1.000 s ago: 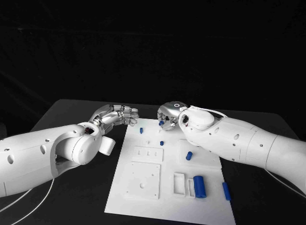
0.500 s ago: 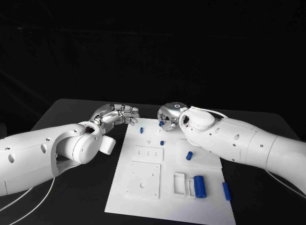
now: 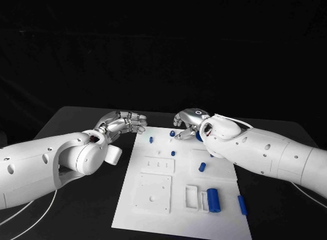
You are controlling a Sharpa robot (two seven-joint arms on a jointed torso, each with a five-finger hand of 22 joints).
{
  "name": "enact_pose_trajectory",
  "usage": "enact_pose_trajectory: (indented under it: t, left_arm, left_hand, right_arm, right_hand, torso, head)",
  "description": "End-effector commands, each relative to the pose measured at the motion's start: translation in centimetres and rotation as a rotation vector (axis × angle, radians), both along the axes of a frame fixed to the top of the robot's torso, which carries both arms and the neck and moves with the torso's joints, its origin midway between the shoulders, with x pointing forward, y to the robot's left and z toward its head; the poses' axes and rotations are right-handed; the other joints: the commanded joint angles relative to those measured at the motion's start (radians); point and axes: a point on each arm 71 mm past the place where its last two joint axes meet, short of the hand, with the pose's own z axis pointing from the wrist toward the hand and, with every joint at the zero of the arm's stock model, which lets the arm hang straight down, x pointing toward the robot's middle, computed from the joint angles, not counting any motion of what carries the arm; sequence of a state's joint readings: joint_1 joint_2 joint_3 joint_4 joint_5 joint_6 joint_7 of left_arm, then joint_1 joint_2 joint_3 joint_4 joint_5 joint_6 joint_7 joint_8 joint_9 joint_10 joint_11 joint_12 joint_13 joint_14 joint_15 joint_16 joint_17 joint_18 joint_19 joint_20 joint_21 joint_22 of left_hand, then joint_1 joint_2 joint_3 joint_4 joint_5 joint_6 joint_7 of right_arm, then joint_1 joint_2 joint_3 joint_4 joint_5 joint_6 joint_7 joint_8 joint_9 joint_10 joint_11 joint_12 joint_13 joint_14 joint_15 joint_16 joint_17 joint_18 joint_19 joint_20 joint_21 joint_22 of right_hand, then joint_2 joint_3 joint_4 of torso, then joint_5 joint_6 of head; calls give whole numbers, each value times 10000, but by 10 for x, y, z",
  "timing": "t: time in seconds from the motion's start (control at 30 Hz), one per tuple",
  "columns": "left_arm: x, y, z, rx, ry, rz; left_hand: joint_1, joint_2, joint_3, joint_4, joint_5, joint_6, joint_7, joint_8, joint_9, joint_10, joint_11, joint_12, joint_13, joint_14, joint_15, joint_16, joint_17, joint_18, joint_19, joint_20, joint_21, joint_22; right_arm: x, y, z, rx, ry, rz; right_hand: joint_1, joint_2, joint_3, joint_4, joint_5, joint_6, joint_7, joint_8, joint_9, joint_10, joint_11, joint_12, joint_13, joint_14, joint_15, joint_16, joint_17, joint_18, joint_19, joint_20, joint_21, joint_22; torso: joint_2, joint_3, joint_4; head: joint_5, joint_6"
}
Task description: Assemble the parts on the task board
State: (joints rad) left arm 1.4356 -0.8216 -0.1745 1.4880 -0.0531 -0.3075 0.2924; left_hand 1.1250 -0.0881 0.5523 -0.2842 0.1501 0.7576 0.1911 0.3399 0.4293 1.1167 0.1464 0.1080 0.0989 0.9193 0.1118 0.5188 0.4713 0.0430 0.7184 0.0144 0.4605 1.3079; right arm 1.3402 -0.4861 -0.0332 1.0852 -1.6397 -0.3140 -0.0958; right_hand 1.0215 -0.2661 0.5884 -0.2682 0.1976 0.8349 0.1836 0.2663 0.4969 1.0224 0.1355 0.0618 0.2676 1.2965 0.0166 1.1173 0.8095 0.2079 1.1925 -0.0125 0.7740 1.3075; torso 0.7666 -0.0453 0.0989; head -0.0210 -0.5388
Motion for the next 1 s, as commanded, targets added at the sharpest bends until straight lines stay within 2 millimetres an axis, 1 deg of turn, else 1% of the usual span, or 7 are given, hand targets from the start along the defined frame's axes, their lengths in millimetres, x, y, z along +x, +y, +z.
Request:
enact_pose_trajectory:
  t: [0.03, 0.27, 0.53, 0.57, 0.6, 0.63, 1.0]
  left_arm:
    - [0, -1, 3, -64, -97, -157]
    - [-2, 1, 2, -109, -21, -120]
    - [-2, 1, 2, -153, 23, -108]
    - [-2, 1, 2, -155, 25, -114]
    - [-2, 1, 2, -155, 26, -121]
    - [-2, 1, 2, -156, 29, -131]
    - [0, 0, 2, -162, 22, -172]
  left_hand:
    - [-57, -71, 44, -10, -54, 38, 50, -69, -12, 57, 9, -62, -13, -25, 28, -45, 16, 131, -76, -2, 37, 109]
    - [-58, -78, 43, -10, -55, 33, 52, -73, -14, 55, 11, -69, -14, -26, 29, -48, 16, 132, -78, -1, 37, 109]
    - [-55, -84, 45, -12, -55, 31, 52, -74, -15, 56, 11, -72, -14, -28, 29, -50, 16, 132, -80, -1, 36, 109]
    - [-54, -86, 45, -13, -55, 31, 52, -74, -16, 57, 11, -73, -14, -29, 29, -51, 16, 133, -81, -1, 36, 109]
    - [-54, -87, 45, -13, -55, 31, 52, -74, -16, 57, 11, -73, -14, -29, 29, -51, 16, 133, -81, -1, 36, 109]
    - [-53, -87, 46, -14, -54, 31, 52, -74, -16, 57, 10, -74, -14, -30, 29, -52, 16, 133, -81, -1, 36, 109]
    - [-45, -83, 52, -14, -53, 32, 52, -74, -16, 61, 10, -77, -13, -33, 30, -55, 17, 134, -83, -1, 35, 108]
  right_arm:
    - [1, -9, 10, 961, 239, 1]
    - [-2, -46, 41, 1942, 544, -300]
    - [-3, -75, 42, 1395, 1056, -749]
    - [-2, -78, 40, 1283, 1233, -835]
    - [-1, -81, 39, 1222, 1328, -927]
    - [0, -83, 38, 1136, 1441, -999]
    - [12, -87, 24, 764, 2012, -1346]
  right_hand:
    - [20, -15, -108, 43, 76, -34, 4, 35, -16, 154, -28, 84, -44, 9, 13, 58, -15, 539, -14, -1, -33, 92]
    - [65, 137, -382, -5, 115, 30, 69, 94, -36, 708, -181, 276, -118, -2, -136, 165, -18, 539, 54, -84, -46, 82]
    - [531, 240, -904, -206, 75, 147, -377, 141, -61, 3305, -1005, 2291, 1528, 11, -862, 214, -8, 539, 140, -138, -62, 72]
    - [750, 493, -1454, -83, 350, 236, -559, 132, -73, 2483, -1312, 5650, 4644, 107, -1436, 300, 56, 539, 428, -143, -82, -22]
    - [737, 389, -1531, -116, 318, 203, -654, 107, -85, 2345, -1334, 5939, 4923, 111, -1244, 314, 68, 539, 422, -148, -92, -25]
    - [786, 319, -1623, -323, 281, 116, -422, 7, -147, 1762, -1055, 7936, 6687, 205, -920, 642, 313, 539, 464, -252, -26, 42]
    - [341, 528, -1652, -183, 477, -74, -299, -223, -326, 527, -968, 10348, 8622, 0, -895, 1280, 1021, 539, 551, -374, 399, 234]
  torso:
    - [-21, 15, -70]
    - [-58, 39, -195]
    - [-110, 103, -373]
    - [-111, 121, -394]
    - [-112, 133, -410]
    - [-112, 145, -419]
    - [-108, 209, -433]
  head:
    - [2, 71]
    - [-22, 188]
    - [-26, 253]
    - [-27, 261]
    - [-17, 262]
    - [-10, 262]
    - [-44, 271]
